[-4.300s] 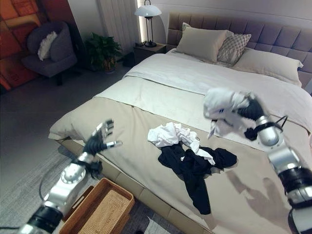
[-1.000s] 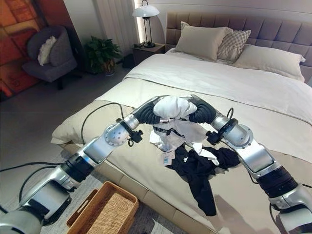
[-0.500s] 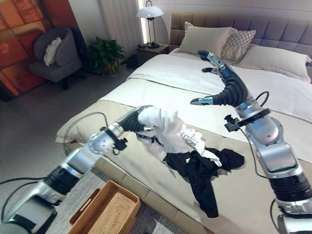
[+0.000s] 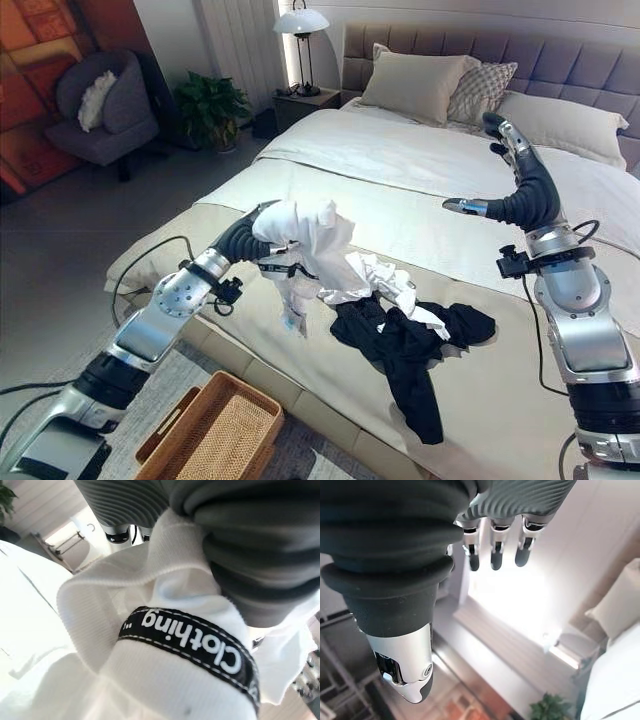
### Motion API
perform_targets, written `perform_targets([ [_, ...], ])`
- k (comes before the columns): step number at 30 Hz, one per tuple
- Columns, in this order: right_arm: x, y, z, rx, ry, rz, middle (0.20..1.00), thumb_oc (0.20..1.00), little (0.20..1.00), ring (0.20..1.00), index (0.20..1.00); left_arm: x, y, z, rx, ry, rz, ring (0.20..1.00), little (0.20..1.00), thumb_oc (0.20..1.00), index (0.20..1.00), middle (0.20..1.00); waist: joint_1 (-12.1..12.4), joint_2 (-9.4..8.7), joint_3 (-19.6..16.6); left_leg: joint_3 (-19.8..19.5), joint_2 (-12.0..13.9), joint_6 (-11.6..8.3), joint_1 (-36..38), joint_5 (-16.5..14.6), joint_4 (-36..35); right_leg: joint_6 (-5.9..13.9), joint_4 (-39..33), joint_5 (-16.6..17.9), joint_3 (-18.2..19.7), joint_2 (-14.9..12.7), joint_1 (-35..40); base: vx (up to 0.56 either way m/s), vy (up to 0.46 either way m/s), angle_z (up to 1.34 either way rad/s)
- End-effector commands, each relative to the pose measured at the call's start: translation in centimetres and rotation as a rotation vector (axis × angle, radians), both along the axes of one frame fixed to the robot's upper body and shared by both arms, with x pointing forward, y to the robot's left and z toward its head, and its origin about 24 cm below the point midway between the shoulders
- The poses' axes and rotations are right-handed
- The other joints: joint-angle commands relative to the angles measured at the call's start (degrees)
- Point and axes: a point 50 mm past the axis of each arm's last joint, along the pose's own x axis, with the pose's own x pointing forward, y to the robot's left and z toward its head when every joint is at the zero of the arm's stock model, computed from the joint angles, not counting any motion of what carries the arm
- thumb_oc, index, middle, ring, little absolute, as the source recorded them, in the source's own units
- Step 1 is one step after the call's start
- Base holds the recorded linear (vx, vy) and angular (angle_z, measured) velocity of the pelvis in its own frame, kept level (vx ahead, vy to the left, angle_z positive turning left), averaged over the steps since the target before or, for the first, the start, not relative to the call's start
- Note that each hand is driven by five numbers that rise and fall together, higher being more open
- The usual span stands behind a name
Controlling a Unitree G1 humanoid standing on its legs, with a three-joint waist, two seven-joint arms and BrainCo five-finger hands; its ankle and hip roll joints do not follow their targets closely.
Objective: Pick up clothes into the bucket
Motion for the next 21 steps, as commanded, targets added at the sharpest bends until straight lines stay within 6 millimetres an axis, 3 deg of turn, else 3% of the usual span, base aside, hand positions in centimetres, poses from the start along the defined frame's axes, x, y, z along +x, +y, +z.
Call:
perform_targets([
  [1, -0.8, -1.4, 0.1, 0.032, -0.052, -0.080, 1.000, 1.000, 1.000, 1.000, 1.000, -0.1, 2.1, 2.7, -0.103, -0.133, 0.076, 0.200, 0.200, 0.200, 0.200, 0.200, 1.26, -3.57, -4.19, -1.65, -1.04, 1.62, -2.37, -7.06, 6.84, 2.42, 5.90, -0.49, -0.87, -3.44, -3.97, 0.00, 0.000, 0.00],
  [5, -1.2, -2.4, -2.1, 0.110, -0.010, -0.145, 1.000, 1.000, 1.000, 1.000, 1.000, -0.8, 4.0, 1.1, -0.162, -0.096, 0.174, 0.200, 0.200, 0.200, 0.200, 0.200, 1.24, -3.57, -3.88, -1.64, -1.00, 1.64, -2.47, -7.10, 6.89, 2.32, 6.09, -0.70, -0.84, -3.37, -4.09, 0.00, 0.000, 0.00],
  [8, -2.0, -3.2, -7.1, 0.307, 0.088, -0.246, 1.000, 1.000, 1.000, 1.000, 1.000, -2.4, 7.1, -1.8, -0.304, -0.025, 0.355, 0.200, 0.200, 0.200, 0.200, 0.200, 1.27, -3.59, -3.25, -1.59, -0.85, 1.75, -2.64, -7.12, 6.81, 2.02, 6.57, -1.10, -0.76, -3.25, -4.52, 0.00, 0.000, 0.00],
  [9, -2.0, -3.1, -7.1, 0.307, 0.090, -0.245, 1.000, 1.000, 1.000, 1.000, 1.000, -2.4, 7.1, -1.9, -0.304, -0.024, 0.357, 0.200, 0.200, 0.200, 0.200, 0.200, 1.20, -3.60, -3.31, -1.58, -0.83, 1.74, -2.57, -7.18, 6.81, 2.01, 6.62, -1.17, -0.74, -3.23, -4.48, 0.00, 0.000, 0.00],
  [10, -2.6, -3.6, -11.0, 0.439, 0.194, -0.310, 1.000, 1.000, 1.000, 1.000, 1.000, -3.4, 8.3, -3.7, -0.379, 0.027, 0.442, 0.200, 0.200, 0.200, 0.200, 0.200, 1.26, -3.58, -2.76, -1.64, -0.68, 1.75, -2.46, -7.74, 6.85, 1.78, 7.16, -1.92, -0.63, -3.05, -4.65, 0.00, 0.000, 0.00],
  [13, -3.8, -4.2, -16.3, 0.607, 0.340, -0.417, 1.000, 1.000, 1.000, 1.000, 1.000, -5.3, 10.7, -6.3, -0.461, 0.080, 0.599, 0.200, 0.200, 0.200, 0.200, 0.200, 1.53, -3.64, -1.77, -1.55, -0.76, 1.76, -3.33, -7.79, 7.40, 1.55, 8.26, -2.35, -0.70, -2.92, -5.75, -0.01, 0.004, 0.00],
  [15, -5.4, -5.2, -20.0, 0.627, 0.471, -0.550, 1.000, 1.000, 1.000, 1.000, 1.000, -6.7, 12.7, -7.7, -0.487, 0.108, 0.715, 0.200, 0.200, 0.200, 0.200, 0.200, 1.85, -3.58, -0.94, -1.63, -0.88, 1.77, -4.15, -7.85, 7.97, 1.43, 8.87, -2.49, -0.66, -2.95, -6.48, -0.04, 0.016, -0.02],
  [18, -6.2, -5.5, -21.8, 0.607, 0.550, -0.602, 1.000, 1.000, 1.000, 1.000, 1.000, -7.8, 14.0, -8.8, -0.501, 0.132, 0.791, 0.200, 0.200, 0.200, 0.200, 0.200, 1.96, -3.62, -0.18, -1.83, -1.07, 1.72, -5.51, -8.00, 8.98, 1.33, 9.85, -2.77, -0.71, -3.02, -7.70, -0.06, 0.017, 0.05],
  [19, -7.6, -6.0, -23.7, 0.578, 0.641, -0.672, 1.000, 1.000, 1.000, 1.000, 1.000, -8.9, 15.3, -9.5, -0.500, 0.139, 0.864, 0.200, 0.200, 0.200, 0.200, 0.200, 2.36, -3.63, 1.48, -2.14, -1.29, 1.70, -6.99, -7.86, 9.99, 1.30, 10.67, -2.68, -0.75, -3.08, -8.97, -0.13, 0.022, 0.03],
  [21, -8.6, -6.1, -24.9, 0.567, 0.701, -0.698, 1.000, 1.000, 1.000, 1.000, 1.000, -9.7, 16.3, -9.9, -0.484, 0.145, 0.920, 0.200, 0.200, 0.200, 0.200, 0.200, 2.48, -3.68, 3.07, -2.56, -1.58, 1.67, -9.33, -7.74, 11.44, 1.19, 12.02, -2.69, -0.85, -3.20, -11.16, -0.13, 0.022, 0.05],
])
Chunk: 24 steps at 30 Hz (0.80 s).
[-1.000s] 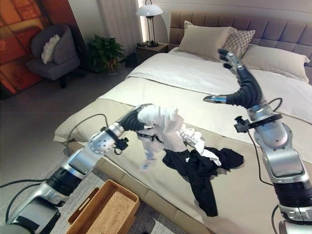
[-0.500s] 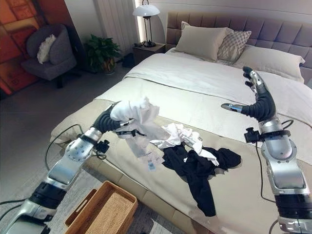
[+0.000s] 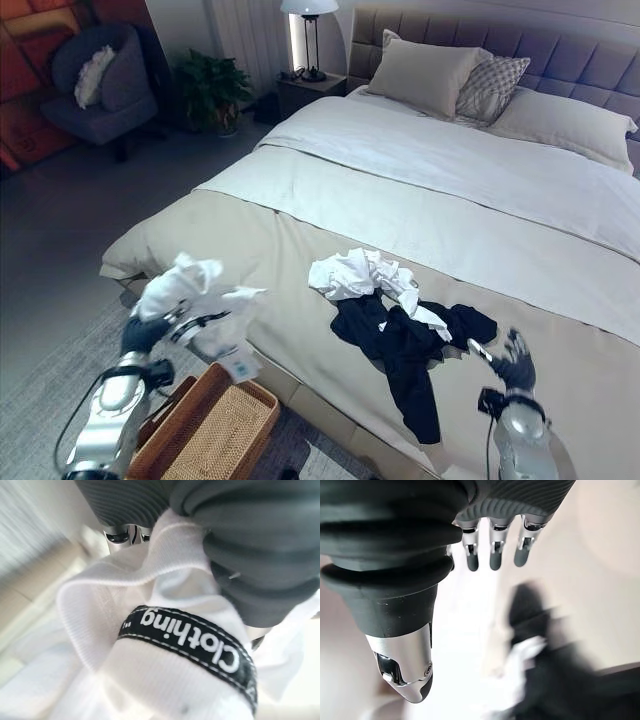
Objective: Pick up clothes into the bucket
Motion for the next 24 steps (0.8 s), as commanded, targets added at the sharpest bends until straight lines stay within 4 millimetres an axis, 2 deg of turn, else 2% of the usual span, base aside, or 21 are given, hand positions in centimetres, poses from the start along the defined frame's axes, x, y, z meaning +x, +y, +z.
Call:
perform_targets([
  [1, 2.2, -0.7, 2.2, -0.083, -0.093, 0.024, 1.000, 1.000, 1.000, 1.000, 1.000, 0.9, 1.8, 3.6, 0.060, -0.190, 0.062, 0.200, 0.200, 0.200, 0.200, 0.200, 0.83, -2.25, 1.15, -2.32, -1.23, 1.09, -5.51, -7.36, 10.27, 0.81, 9.93, -1.85, -0.66, -2.86, -6.98, -0.09, 0.016, 0.11],
  [2, 1.6, -0.6, 1.5, -0.072, -0.061, 0.025, 1.000, 1.000, 1.000, 1.000, 1.000, 0.7, 2.2, 3.4, 0.071, -0.178, 0.082, 0.200, 0.200, 0.200, 0.200, 0.200, 0.88, -2.31, 1.96, -2.55, -1.39, 1.13, -6.95, -7.31, 11.18, 0.72, 10.75, -1.88, -0.77, -2.96, -8.33, -0.16, 0.016, 0.17],
  [3, 0.4, -0.3, 0.0, -0.049, 0.015, 0.024, 1.000, 1.000, 1.000, 1.000, 1.000, 0.4, 2.9, 3.3, 0.085, -0.169, 0.128, 0.200, 0.200, 0.200, 0.200, 0.200, 1.19, -2.71, 3.94, -3.13, -1.64, 1.20, -9.51, -7.11, 12.75, 0.56, 12.27, -1.70, -0.97, -3.17, -10.67, -0.19, 0.027, 0.17],
  [5, -0.4, 0.1, -1.2, -0.059, 0.096, 0.062, 1.000, 1.000, 1.000, 1.000, 1.000, 0.3, 3.3, 2.7, 0.090, -0.147, 0.168, 0.200, 0.200, 0.200, 0.200, 0.200, 1.39, -3.00, 5.55, -3.53, -1.82, 1.29, -11.75, -6.92, 14.03, 0.47, 13.44, -1.52, -1.23, -3.36, -12.76, -0.12, 0.029, 0.18],
  [6, -0.4, 0.1, -1.2, -0.059, 0.096, 0.062, 1.000, 1.000, 1.000, 1.000, 1.000, 0.3, 3.3, 2.7, 0.090, -0.148, 0.168, 0.200, 0.200, 0.200, 0.200, 0.200, 1.38, -3.00, 5.50, -3.54, -1.83, 1.29, -11.84, -6.93, 14.08, 0.47, 13.49, -1.53, -1.24, -3.36, -12.85, -0.09, 0.028, 0.14],
  [8, -1.2, 0.5, -2.5, -0.049, 0.181, 0.101, 1.000, 1.000, 1.000, 1.000, 1.000, 0.6, 3.8, 2.4, 0.099, -0.135, 0.213, 0.200, 0.200, 0.200, 0.200, 0.200, 1.57, -3.90, 7.83, -3.84, -1.76, 1.38, -14.69, -6.85, 15.85, 0.53, 14.05, -1.04, -1.17, -3.61, -14.96, -0.11, 0.023, -0.02],
  [10, -1.1, 0.7, -2.6, -0.047, 0.183, 0.108, 1.000, 1.000, 1.000, 1.000, 1.000, 0.8, 3.9, 2.6, 0.106, -0.142, 0.220, 0.200, 0.200, 0.200, 0.200, 0.200, 1.63, -4.22, 8.58, -3.83, -1.63, 1.37, -15.83, -6.85, 16.65, 0.56, 14.28, -0.84, -1.09, -3.78, -15.83, -0.08, 0.019, 0.04],
  [11, -1.1, 1.0, -2.9, -0.049, 0.197, 0.126, 1.000, 1.000, 1.000, 1.000, 1.000, 1.3, 4.0, 2.9, 0.122, -0.156, 0.242, 0.200, 0.200, 0.200, 0.200, 0.200, 1.75, -4.68, 10.19, -3.96, -1.42, 1.33, -17.66, -6.72, 17.63, 0.57, 15.03, -0.58, -0.85, -3.97, -17.70, -0.06, 0.025, 0.11],
  [15, -0.3, 1.5, -2.7, -0.054, 0.170, 0.137, 1.000, 1.000, 1.000, 1.000, 1.000, 2.7, 4.5, 4.1, 0.170, -0.186, 0.266, 0.200, 0.200, 0.200, 0.200, 0.200, 1.70, -5.58, 12.78, -4.22, -1.17, 1.35, -21.73, -6.58, 19.77, 0.50, 17.34, -0.67, -0.16, -4.44, -21.75, -0.12, 0.029, 0.03],
  [16, 0.7, 2.2, -2.3, -0.051, 0.123, 0.150, 1.000, 1.000, 1.000, 1.000, 1.000, 3.8, 4.7, 4.9, 0.206, -0.199, 0.287, 0.200, 0.200, 0.200, 0.200, 0.200, 1.47, -6.23, 15.51, -4.09, -1.18, 1.59, -24.94, -7.14, 22.52, 0.27, 20.14, -1.32, 0.39, -4.62, -24.76, -0.10, 0.026, 0.01],
  [17, 0.7, 2.2, -2.3, -0.051, 0.122, 0.149, 1.000, 1.000, 1.000, 1.000, 1.000, 3.9, 4.8, 4.9, 0.206, -0.201, 0.287, 0.200, 0.200, 0.200, 0.200, 0.200, 1.52, -6.25, 15.46, -4.05, -1.18, 1.60, -25.18, -7.24, 22.73, 0.28, 20.33, -1.40, 0.44, -4.63, -25.00, -0.16, 0.050, 0.02],
  [20, 2.8, 2.9, -1.1, -0.067, 0.036, 0.162, 1.000, 1.000, 1.000, 1.000, 1.000, 6.1, 4.9, 6.0, 0.221, -0.215, 0.320, 0.200, 0.200, 0.200, 0.200, 0.200, 1.07, -7.26, 19.77, -3.89, -1.65, 2.23, -31.54, -8.34, 28.85, -0.24, 24.33, -1.88, 1.21, -4.78, -30.18, -0.13, 0.052, -0.03],
  [24, 4.4, 2.7, 0.7, -0.074, -0.086, 0.096, 1.000, 1.000, 1.000, 1.000, 1.000, 7.5, 4.8, 8.0, 0.209, -0.289, 0.349, 0.200, 0.200, 0.200, 0.200, 0.200, -0.39, -7.85, 20.13, -4.48, -2.22, 2.62, -41.61, -10.57, 36.65, -0.67, 30.05, -3.06, 1.89, -4.81, -39.38, -0.09, 0.053, -0.06],
])
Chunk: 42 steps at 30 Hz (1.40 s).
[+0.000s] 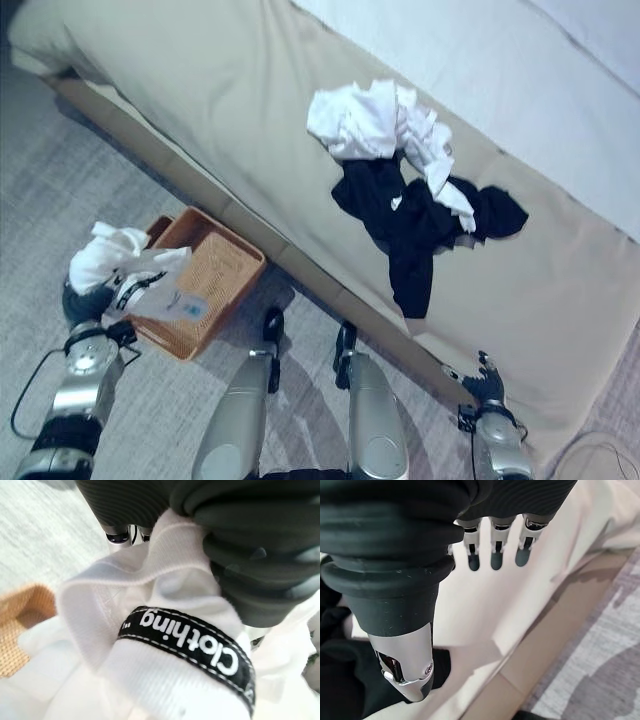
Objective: Pick up clothes into the bucket
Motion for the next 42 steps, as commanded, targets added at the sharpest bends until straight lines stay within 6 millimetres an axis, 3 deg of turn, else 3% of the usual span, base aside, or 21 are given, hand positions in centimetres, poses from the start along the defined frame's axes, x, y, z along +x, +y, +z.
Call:
perform_targets([
  [1, 0.4, -0.8, 1.7, -0.008, -0.135, -0.082, 1.000, 1.000, 1.000, 1.000, 1.000, -0.2, 1.7, 2.9, 0.049, -0.132, 0.078, 0.200, 0.200, 0.200, 0.200, 0.200, -1.47, -2.03, -1.02, -1.69, -1.93, 3.01, -4.42, -5.89, 9.84, 2.65, -1.38, 4.33, 2.01, -3.07, -1.42, -0.06, 0.057, 0.07],
  [3, 0.6, -0.7, 2.2, -0.009, -0.173, -0.091, 1.000, 1.000, 1.000, 1.000, 1.000, 0.2, 2.0, 3.4, 0.065, -0.134, 0.099, 0.200, 0.200, 0.200, 0.200, 0.200, -2.07, -2.36, -1.02, -2.00, -1.84, 3.03, -7.67, -9.26, 13.91, 2.94, 2.04, 1.84, 2.78, -2.70, -4.54, 0.03, 0.056, 0.00],
  [4, 0.9, -0.7, 3.0, -0.017, -0.211, -0.086, 1.000, 1.000, 1.000, 1.000, 1.000, 0.6, 2.3, 4.7, 0.094, -0.159, 0.102, 0.200, 0.200, 0.200, 0.200, 0.200, -2.77, -2.76, -1.02, -2.14, -1.74, 2.98, -11.95, -9.91, 16.57, 3.03, 4.37, 1.47, 3.05, -2.76, -8.71, 0.04, 0.053, -0.04],
  [11, 1.9, -0.5, 4.2, -0.038, -0.259, -0.055, 1.000, 1.000, 1.000, 1.000, 1.000, 1.4, 3.7, 8.1, 0.201, -0.171, 0.120, 0.200, 0.200, 0.200, 0.200, 0.200, -4.00, -4.62, -1.02, -2.19, -1.16, 3.58, -22.88, -11.99, 23.48, 3.64, 8.79, 1.20, 3.48, -2.08, -18.87, -0.02, 0.058, -0.04],
  [15, 1.9, -0.5, 4.4, -0.040, -0.261, -0.040, 1.000, 1.000, 1.000, 1.000, 1.000, 1.8, 3.9, 8.7, 0.245, -0.132, 0.120, 0.200, 0.200, 0.200, 0.200, 0.200, -4.28, -5.01, -1.02, -2.20, -1.13, 3.90, -26.88, -13.25, 26.38, 3.92, 11.04, 0.47, 3.03, -2.10, -22.53, 0.03, 0.027, -0.11],
  [16, 1.9, -0.6, 4.3, -0.046, -0.256, -0.039, 1.000, 1.000, 1.000, 1.000, 1.000, 2.0, 3.9, 8.4, 0.246, -0.105, 0.122, 0.561, 0.561, 0.561, 0.561, 0.561, -4.37, -4.94, -1.02, -2.24, -1.25, 3.89, -27.57, -13.34, 26.80, 3.88, 11.50, 0.32, 2.92, -2.25, -23.28, 0.00, 0.000, 0.00],
  [17, 1.8, -0.6, 4.4, -0.048, -0.256, -0.035, 1.000, 1.000, 1.000, 1.000, 1.000, 1.9, 3.9, 8.6, 0.270, -0.095, 0.126, 0.871, 0.871, 0.871, 0.871, 0.871, -4.37, -4.87, -1.02, -2.30, -1.19, 3.91, -27.92, -13.39, 26.78, 3.88, 11.54, 0.19, 2.71, -2.39, -23.69, 0.00, 0.000, 0.00],
  [18, 1.8, -0.6, 4.5, -0.052, -0.255, -0.033, 1.000, 1.000, 1.000, 1.000, 1.000, 1.9, 4.0, 8.7, 0.283, -0.080, 0.134, 1.000, 1.000, 1.000, 1.000, 1.000, -4.49, -4.95, -1.02, -2.41, -1.24, 3.90, -28.36, -13.36, 26.91, 3.85, 11.54, 0.15, 2.50, -2.40, -24.08, 0.00, 0.000, 0.00],
  [19, 2.0, -0.3, 4.4, -0.051, -0.247, -0.020, 1.000, 1.000, 1.000, 1.000, 1.000, 1.9, 4.8, 7.3, 0.256, -0.003, 0.169, 1.000, 1.000, 1.000, 1.000, 1.000, -4.92, -5.39, -1.02, -2.35, -0.98, 3.90, -28.33, -13.21, 26.63, 3.88, 11.23, 0.30, 2.41, -2.29, -24.13, 0.00, 0.000, 0.00],
  [22, 2.5, -0.4, 4.8, -0.049, -0.249, -0.005, 1.000, 1.000, 1.000, 1.000, 1.000, 2.3, 4.5, 7.5, 0.234, 0.010, 0.139, 1.000, 1.000, 1.000, 1.000, 1.000, -4.81, -5.20, -1.02, -2.20, -0.82, 4.26, -28.75, -13.51, 27.08, 3.93, 11.43, 0.42, 2.48, -2.11, -24.86, 0.01, 0.022, -0.02],
  [25, 3.0, -0.1, 5.4, -0.042, -0.274, 0.022, 1.000, 1.000, 1.000, 1.000, 1.000, 2.0, 4.7, 6.3, 0.158, 0.028, 0.148, 1.000, 1.000, 1.000, 1.000, 1.000, -4.73, -5.20, -1.02, -1.93, -0.55, 4.55, -28.34, -13.93, 27.49, 3.91, 11.42, 0.51, 2.64, -1.95, -24.65, 0.00, 0.005, -0.01],
  [34, 4.1, 0.6, 7.5, -0.032, -0.375, 0.073, 1.000, 1.000, 1.000, 1.000, 1.000, -0.5, 6.3, 1.8, 0.073, 0.192, 0.272, 1.000, 1.000, 1.000, 1.000, 1.000, -4.58, -4.91, -1.02, -1.52, 0.05, 4.60, -25.24, -14.09, 26.97, 3.44, 11.25, 0.03, 2.76, -1.48, -22.36, -0.01, -0.002, -0.04],
  [37, 4.7, 0.6, 9.2, -0.036, -0.465, 0.051, 1.000, 1.000, 1.000, 1.000, 1.000, -1.3, 5.7, 0.1, 0.034, 0.202, 0.280, 1.000, 1.000, 1.000, 1.000, 1.000, -4.30, -4.14, -1.02, -0.98, 0.31, 4.51, -23.00, -13.73, 25.19, 3.40, 9.65, 0.34, 3.01, -1.48, -20.35, -0.02, -0.003, -0.12],
  [42, 6.7, 1.4, 14.3, -0.136, -0.712, 0.005, 1.000, 1.000, 1.000, 1.000, 1.000, -0.8, 0.9, -2.4, -0.119, 0.072, 0.163, 1.000, 1.000, 1.000, 1.000, 1.000, -2.71, -1.00, -1.02, 0.65, -0.43, 4.03, -17.65, -10.80, 17.81, 3.44, 5.28, 1.60, 3.59, -2.09, -16.50, -0.01, -0.001, -0.02],
])
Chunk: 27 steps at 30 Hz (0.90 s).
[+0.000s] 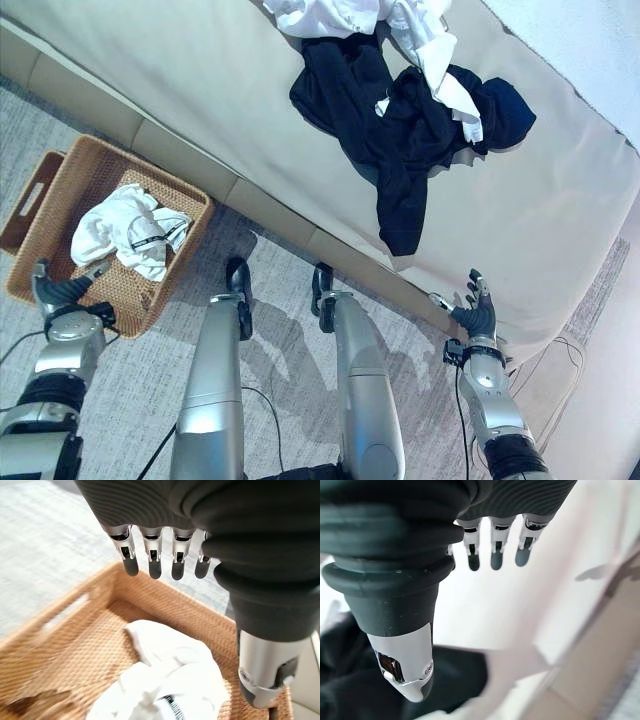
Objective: Pick up clothes into the bucket
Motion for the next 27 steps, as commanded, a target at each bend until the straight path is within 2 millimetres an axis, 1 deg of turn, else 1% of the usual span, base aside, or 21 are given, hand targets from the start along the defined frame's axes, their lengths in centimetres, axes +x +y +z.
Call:
perform_targets([
  [1, 1.5, -1.3, 5.3, -0.127, -0.234, -0.098, 1.000, 1.000, 1.000, 1.000, 1.000, 0.1, -3.0, -1.4, -0.084, -0.121, -0.036, 1.000, 1.000, 1.000, 1.000, 1.000, 3.24, 2.29, -0.29, -0.50, -1.90, 1.41, 6.56, -3.86, -2.59, 3.65, -9.01, 5.58, 0.92, -2.84, 5.93, -0.01, -0.047, 0.00],
  [2, 2.0, -1.1, 5.7, -0.146, -0.250, -0.103, 1.000, 1.000, 1.000, 1.000, 1.000, 0.6, -4.6, -2.0, -0.084, -0.106, -0.095, 1.000, 1.000, 1.000, 1.000, 1.000, 3.62, 2.69, -0.29, -0.26, -2.10, 1.31, 7.73, -3.20, -4.06, 3.61, -9.72, 5.77, 0.94, -3.00, 6.82, -0.01, -0.062, 0.05],
  [3, 2.7, -1.2, 6.5, -0.211, -0.262, -0.124, 1.000, 1.000, 1.000, 1.000, 1.000, 1.0, -6.7, -2.6, -0.055, -0.081, -0.191, 1.000, 1.000, 1.000, 1.000, 1.000, 4.22, 3.36, -0.29, -0.30, -2.68, 1.26, 9.53, -2.22, -6.33, 3.60, -11.10, 6.19, 0.84, -3.12, 8.29, 0.00, -0.064, 0.11],
  [5, 4.1, -1.2, 7.4, -0.260, -0.263, -0.131, 1.000, 1.000, 1.000, 1.000, 1.000, 1.0, -9.5, -4.1, -0.092, -0.049, -0.311, 1.000, 1.000, 1.000, 1.000, 1.000, 5.10, 4.29, -0.29, -0.02, -3.04, 1.21, 12.59, -0.78, -9.96, 3.77, -13.32, 7.23, 0.75, -3.44, 10.44, -0.05, -0.060, 0.10],
  [6, 5.1, -1.3, 8.0, -0.285, -0.259, -0.149, 1.000, 1.000, 1.000, 1.000, 1.000, 1.2, -11.3, -4.7, -0.129, -0.045, -0.394, 1.000, 1.000, 1.000, 1.000, 1.000, 5.67, 4.85, -0.29, 0.51, -3.38, 1.24, 13.25, 2.08, -12.78, 3.43, -15.51, 9.68, 0.30, -3.82, 10.91, -0.09, -0.070, 0.08],
  [7, 5.6, -1.4, 8.3, -0.311, -0.251, -0.155, 1.000, 1.000, 1.000, 1.000, 1.000, 0.9, -12.5, -5.3, -0.133, -0.025, -0.441, 1.000, 1.000, 1.000, 1.000, 1.000, 6.15, 5.25, -0.29, 0.53, -3.59, 1.16, 14.66, 2.67, -14.22, 3.53, -16.67, 10.21, 0.12, -4.01, 12.23, -0.08, -0.049, 0.07],
  [8, 5.6, -1.4, 8.3, -0.311, -0.251, -0.155, 1.000, 1.000, 1.000, 1.000, 1.000, 0.9, -12.5, -5.3, -0.133, -0.025, -0.441, 1.000, 1.000, 1.000, 1.000, 1.000, 6.14, 5.26, -0.29, 0.52, -3.59, 1.16, 14.68, 2.68, -14.25, 3.53, -16.69, 10.22, 0.11, -4.01, 12.25, 0.00, -0.110, 0.05],
  [9, 6.8, -2.1, 9.8, -0.396, -0.252, -0.195, 1.000, 1.000, 1.000, 1.000, 1.000, 0.6, -14.7, -6.6, -0.096, 0.051, -0.569, 1.000, 1.000, 1.000, 1.000, 1.000, 7.32, 6.28, -0.29, 0.50, -3.73, 0.94, 17.94, 4.07, -17.78, 3.66, -18.58, 10.86, -0.13, -4.15, 14.90, 0.01, -0.128, 0.07],
  [10, 7.3, -2.6, 10.7, -0.441, -0.259, -0.231, 1.000, 1.000, 1.000, 1.000, 1.000, 0.4, -16.0, -7.0, -0.032, 0.097, -0.662, 1.000, 1.000, 1.000, 1.000, 1.000, 7.85, 6.79, -0.29, 0.34, -3.74, 0.80, 19.81, 4.61, -19.52, 3.81, -19.47, 11.11, -0.43, -4.29, 16.39, 0.01, -0.128, 0.16],
  [11, 7.3, -2.6, 10.7, -0.442, -0.258, -0.232, 1.000, 1.000, 1.000, 1.000, 1.000, 0.4, -16.1, -7.1, -0.032, 0.098, -0.662, 1.000, 1.000, 1.000, 1.000, 1.000, 7.84, 6.86, -0.29, 0.30, -3.73, 0.79, 19.96, 4.67, -19.70, 3.81, -19.63, 11.17, -0.48, -4.27, 16.54, 0.03, -0.094, 0.19],
  [12, 8.3, -3.3, 11.8, -0.515, -0.242, -0.261, 1.000, 1.000, 1.000, 1.000, 1.000, -0.1, -18.2, -8.0, 0.091, 0.195, -0.865, 1.000, 1.000, 1.000, 1.000, 1.000, 8.71, 8.12, -0.29, 0.15, -3.91, 0.64, 23.51, 5.42, -22.27, 4.04, -20.97, 11.37, -0.67, -4.35, 19.47, 0.04, -0.079, 0.18],
  [14, 8.9, -3.8, 12.8, -0.555, -0.237, -0.301, 1.000, 1.000, 1.000, 1.000, 1.000, -1.0, -20.4, -8.6, 0.186, 0.252, -1.050, 1.000, 1.000, 1.000, 1.000, 1.000, 9.22, 9.24, -0.29, -0.23, -3.91, 0.38, 26.84, 6.25, -24.84, 4.18, -21.70, 11.10, -0.96, -4.54, 22.24, 0.05, -0.094, 0.15],
  [17, 9.6, -4.4, 14.3, -0.608, -0.219, -0.308, 1.000, 1.000, 1.000, 1.000, 1.000, -1.5, -21.6, -9.0, 0.261, 0.286, -1.187, 1.000, 1.000, 1.000, 1.000, 1.000, 9.26, 10.83, -0.30, -0.89, -4.09, -0.20, 31.50, 7.49, -28.50, 4.31, -22.81, 10.70, -1.47, -4.73, 26.10, 0.07, -0.040, 0.14],
  [18, 9.8, -4.4, 14.4, -0.619, -0.210, -0.307, 1.000, 1.000, 1.000, 1.000, 1.000, -1.7, -21.8, -9.1, 0.267, 0.296, -1.209, 1.000, 1.000, 1.000, 1.000, 1.000, 9.37, 11.32, -1.06, -1.09, -4.10, -0.39, 32.36, 7.95, -29.62, 4.31, -22.96, 10.50, -1.73, -4.78, 26.61, 0.09, -0.033, 0.17],
  [20, 10.0, -4.7, 14.5, -0.666, -0.168, -0.283, 1.000, 1.000, 1.000, 1.000, 1.000, -2.2, -21.2, -9.8, 0.200, 0.317, -1.162, 1.000, 1.000, 1.000, 1.000, 1.000, 9.56, 12.13, -2.36, -1.64, -4.03, -0.77, 34.06, 8.85, -32.00, 4.30, -23.50, 10.27, -2.25, -4.86, 27.74, 0.10, -0.043, 0.14],
  [22, 10.3, -4.9, 15.0, -0.717, -0.142, -0.272, 1.000, 1.000, 1.000, 1.000, 1.000, -2.7, -20.2, -10.5, 0.102, 0.324, -1.057, 1.000, 1.000, 1.000, 1.000, 1.000, 9.73, 12.86, -3.24, -2.17, -4.04, -0.90, 35.55, 9.45, -33.54, 4.18, -23.46, 9.98, -2.56, -4.81, 28.65, 0.07, -0.040, 0.11],
  [23, 10.3, -4.8, 15.0, -0.718, -0.142, -0.271, 1.000, 1.000, 1.000, 1.000, 1.000, -2.7, -20.2, -10.5, 0.101, 0.324, -1.056, 1.000, 1.000, 1.000, 1.000, 1.000, 9.62, 12.89, -3.18, -2.23, -4.04, -0.90, 35.62, 9.47, -33.59, 4.18, -23.48, 9.97, -2.61, -4.83, 28.73, 0.07, -0.065, 0.08],
  [24, 10.5, -5.3, 15.6, -0.774, -0.105, -0.267, 1.000, 1.000, 1.000, 1.000, 1.000, -3.2, -19.0, -11.1, 0.023, 0.326, -0.954, 1.000, 1.000, 1.000, 1.000, 1.000, 9.99, 13.53, -3.79, -2.69, -4.10, -1.16, 36.12, 9.87, -34.28, 3.96, -23.00, 9.52, -2.94, -4.95, 28.93, 0.07, -0.066, 0.05],
  [25, 10.5, -5.7, 15.6, -0.798, -0.082, -0.272, 1.000, 1.000, 1.000, 1.000, 1.000, -3.5, -18.4, -11.4, -0.008, 0.331, -0.900, 1.000, 1.000, 1.000, 1.000, 1.000, 10.26, 13.85, -4.17, -2.97, -4.12, -1.31, 36.27, 10.10, -34.70, 3.82, -22.81, 9.26, -3.15, -5.06, 29.05, 0.07, -0.066, 0.05],
  [26, 10.5, -5.7, 15.6, -0.798, -0.082, -0.271, 1.000, 1.000, 1.000, 1.000, 1.000, -3.5, -18.4, -11.4, -0.009, 0.330, -0.899, 1.000, 1.000, 1.000, 1.000, 1.000, 10.18, 13.87, -4.16, -3.01, -4.13, -1.31, 36.28, 10.12, -34.72, 3.82, -22.79, 9.24, -3.19, -5.08, 29.05, 0.07, -0.084, 0.08],
  [27, 10.4, -6.4, 15.5, -0.846, -0.033, -0.276, 1.000, 1.000, 1.000, 1.000, 1.000, -4.2, -17.2, -11.8, -0.052, 0.335, -0.818, 1.000, 1.000, 1.000, 1.000, 1.000, 10.66, 14.59, -4.72, -3.89, -4.00, -1.61, 36.64, 10.88, -35.80, 3.56, -22.48, 8.68, -4.19, -5.29, 29.36, 0.07, -0.091, 0.09],
])
